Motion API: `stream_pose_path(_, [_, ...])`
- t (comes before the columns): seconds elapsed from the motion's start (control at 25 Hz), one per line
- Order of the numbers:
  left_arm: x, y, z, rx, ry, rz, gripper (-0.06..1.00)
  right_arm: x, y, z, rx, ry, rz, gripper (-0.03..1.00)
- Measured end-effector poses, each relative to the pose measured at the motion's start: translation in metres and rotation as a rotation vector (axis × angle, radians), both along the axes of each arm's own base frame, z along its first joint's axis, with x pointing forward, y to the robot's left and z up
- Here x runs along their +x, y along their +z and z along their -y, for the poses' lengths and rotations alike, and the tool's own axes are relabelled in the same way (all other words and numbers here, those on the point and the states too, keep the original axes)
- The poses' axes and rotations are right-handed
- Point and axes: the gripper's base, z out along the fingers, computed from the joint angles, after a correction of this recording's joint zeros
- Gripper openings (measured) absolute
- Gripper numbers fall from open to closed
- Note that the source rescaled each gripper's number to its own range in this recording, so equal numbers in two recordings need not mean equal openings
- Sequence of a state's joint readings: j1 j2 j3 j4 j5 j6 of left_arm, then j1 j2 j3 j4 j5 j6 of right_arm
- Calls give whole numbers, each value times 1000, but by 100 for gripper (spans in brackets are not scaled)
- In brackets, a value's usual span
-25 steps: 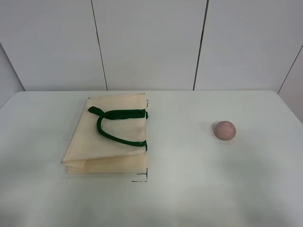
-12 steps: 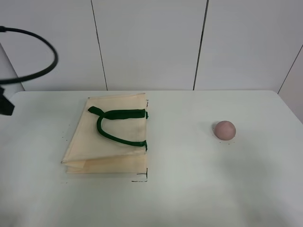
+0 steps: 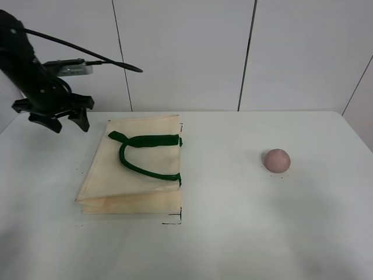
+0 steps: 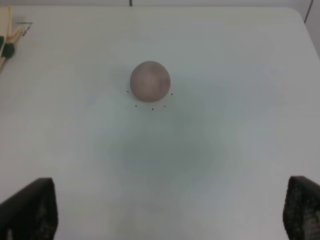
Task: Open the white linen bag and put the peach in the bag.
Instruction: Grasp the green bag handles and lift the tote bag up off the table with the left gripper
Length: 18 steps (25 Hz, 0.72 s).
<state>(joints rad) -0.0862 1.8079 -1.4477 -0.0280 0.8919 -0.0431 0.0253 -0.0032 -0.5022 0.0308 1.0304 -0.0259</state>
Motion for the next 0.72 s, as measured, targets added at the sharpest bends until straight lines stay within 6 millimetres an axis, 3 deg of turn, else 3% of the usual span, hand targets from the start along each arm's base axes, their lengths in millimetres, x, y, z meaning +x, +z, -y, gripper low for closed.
stream_pose_path(0.28, [33,-28,71,-24,-6,-37,96,0,0,0,0,0,0,100])
stream_pose_path(0.36, [40,-47,89,-14,4,-66,96,0,0,0,0,0,0,100])
stream_pose_path(0.72, [55,-106,94,23,29,-115,96,0,0,0,0,0,0,100])
